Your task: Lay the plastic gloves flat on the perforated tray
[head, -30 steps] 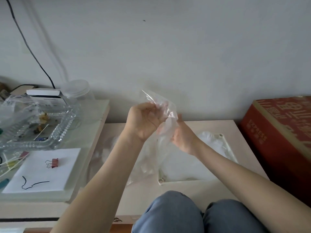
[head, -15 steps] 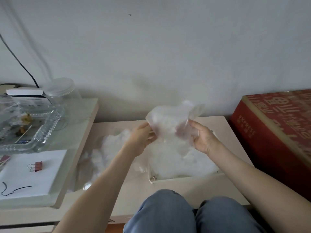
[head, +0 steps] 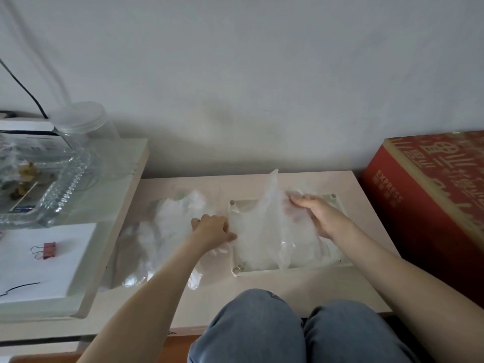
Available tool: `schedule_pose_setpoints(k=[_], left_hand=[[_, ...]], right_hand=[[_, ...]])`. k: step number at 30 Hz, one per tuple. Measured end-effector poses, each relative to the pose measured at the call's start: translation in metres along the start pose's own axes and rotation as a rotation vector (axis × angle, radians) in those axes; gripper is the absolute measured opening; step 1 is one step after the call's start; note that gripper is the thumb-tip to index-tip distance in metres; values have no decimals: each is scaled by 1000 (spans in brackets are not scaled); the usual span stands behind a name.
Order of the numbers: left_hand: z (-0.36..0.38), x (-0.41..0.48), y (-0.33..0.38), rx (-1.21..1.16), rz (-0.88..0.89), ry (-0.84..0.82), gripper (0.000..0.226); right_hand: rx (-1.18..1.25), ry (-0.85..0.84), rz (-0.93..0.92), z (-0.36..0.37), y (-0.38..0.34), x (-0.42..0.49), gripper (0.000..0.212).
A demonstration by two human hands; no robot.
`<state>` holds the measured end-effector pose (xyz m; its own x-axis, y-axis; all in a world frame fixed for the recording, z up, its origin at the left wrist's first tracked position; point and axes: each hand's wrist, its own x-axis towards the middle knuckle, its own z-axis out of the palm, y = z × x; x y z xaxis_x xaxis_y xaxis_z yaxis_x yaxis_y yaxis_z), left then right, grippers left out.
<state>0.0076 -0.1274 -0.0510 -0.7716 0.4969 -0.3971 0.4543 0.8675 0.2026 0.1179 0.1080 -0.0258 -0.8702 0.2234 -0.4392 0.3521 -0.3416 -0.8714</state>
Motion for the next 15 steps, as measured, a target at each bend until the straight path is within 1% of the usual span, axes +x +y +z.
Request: schedule_pose_setpoints(k=[3,7,9,12,13,15], left_hand=[[-9,0,-3,-75,-25,36,15],[-33,-11,-12,-83,-55,86,14],[-46,-16,-21,-2,-113,158,12],[-60,-23,-34,195,-219,271,22],[-61,-26,-36,251,-240,295,23],[-59,-33,-38,267,-280,290,26]], right_hand=[[50,-13,-33,4,-3,3,20],[84,-100,-53,19,-11,3,21],[89,-133,-50,30,-16,3,18],[84,-187,-38,50,-23,4,19],[91,-208,-37,56,-24,5,19],[126,-254,-32,69,-26,7,20]])
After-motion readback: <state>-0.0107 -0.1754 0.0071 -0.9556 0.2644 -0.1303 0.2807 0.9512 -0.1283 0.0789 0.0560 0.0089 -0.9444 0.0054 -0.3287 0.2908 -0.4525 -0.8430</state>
